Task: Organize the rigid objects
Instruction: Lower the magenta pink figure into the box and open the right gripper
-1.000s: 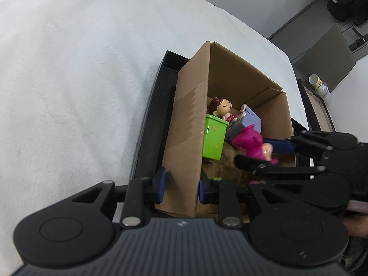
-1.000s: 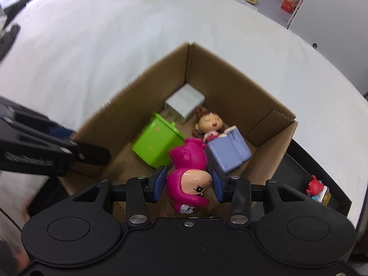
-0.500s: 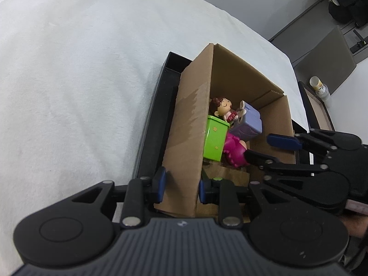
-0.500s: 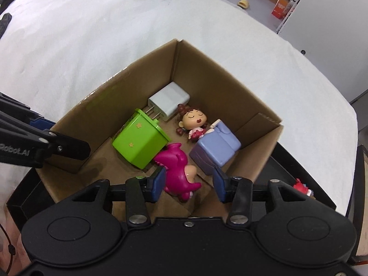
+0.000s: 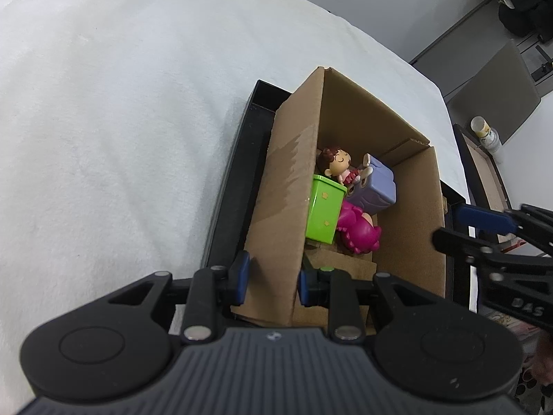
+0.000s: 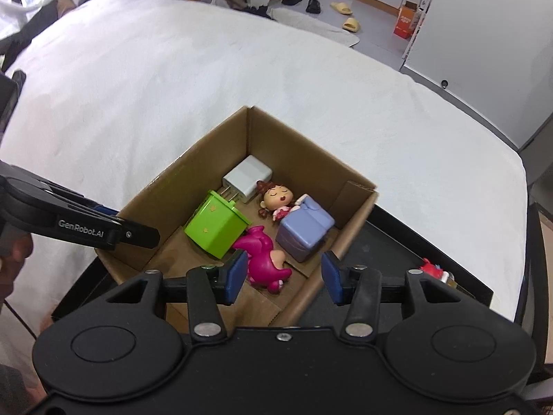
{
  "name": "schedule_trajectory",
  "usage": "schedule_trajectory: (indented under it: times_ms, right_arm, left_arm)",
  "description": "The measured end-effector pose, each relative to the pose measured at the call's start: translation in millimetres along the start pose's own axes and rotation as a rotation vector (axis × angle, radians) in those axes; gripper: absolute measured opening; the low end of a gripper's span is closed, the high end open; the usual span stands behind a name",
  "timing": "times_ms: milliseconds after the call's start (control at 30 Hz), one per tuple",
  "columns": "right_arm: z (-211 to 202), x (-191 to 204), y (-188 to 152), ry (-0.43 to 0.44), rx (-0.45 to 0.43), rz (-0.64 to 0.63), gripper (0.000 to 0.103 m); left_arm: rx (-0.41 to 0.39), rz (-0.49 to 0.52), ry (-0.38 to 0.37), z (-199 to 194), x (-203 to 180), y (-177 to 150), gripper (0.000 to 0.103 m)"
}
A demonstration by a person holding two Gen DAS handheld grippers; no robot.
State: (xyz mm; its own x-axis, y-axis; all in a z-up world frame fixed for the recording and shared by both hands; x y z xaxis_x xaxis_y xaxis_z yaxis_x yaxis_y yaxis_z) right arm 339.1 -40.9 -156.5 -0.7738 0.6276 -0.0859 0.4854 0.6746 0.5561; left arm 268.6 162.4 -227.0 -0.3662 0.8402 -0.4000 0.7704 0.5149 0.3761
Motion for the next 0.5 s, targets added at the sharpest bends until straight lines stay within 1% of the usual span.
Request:
schedule_trajectory:
  times_ms: [267, 500]
  right_arm:
    - [-21, -35, -17, 0.003, -0.037, 0.095, 0.049]
    - [-28, -64, -37, -0.049, -0.037, 0.154, 0.05]
  left_arm:
    - [0.0, 0.001, 0.005, 0, -1, 0, 0.026]
    - [0.004, 0.0, 0.006, 1, 0, 0, 0.026]
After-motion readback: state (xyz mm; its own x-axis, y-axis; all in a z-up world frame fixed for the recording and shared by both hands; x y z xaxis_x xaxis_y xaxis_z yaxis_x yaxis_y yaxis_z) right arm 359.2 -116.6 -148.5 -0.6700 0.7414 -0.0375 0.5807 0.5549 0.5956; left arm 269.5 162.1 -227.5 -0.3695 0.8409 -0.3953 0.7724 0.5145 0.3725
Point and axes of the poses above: each gripper's, at about its wrist camera, not at the fingertips, and z roughly the way its jaws point, x to its left, y to its top, the point moved 3 cm from there along z, roughly the way its jaws point, and after that the axes turned 5 degrees about -x, right-handed, at the moved point
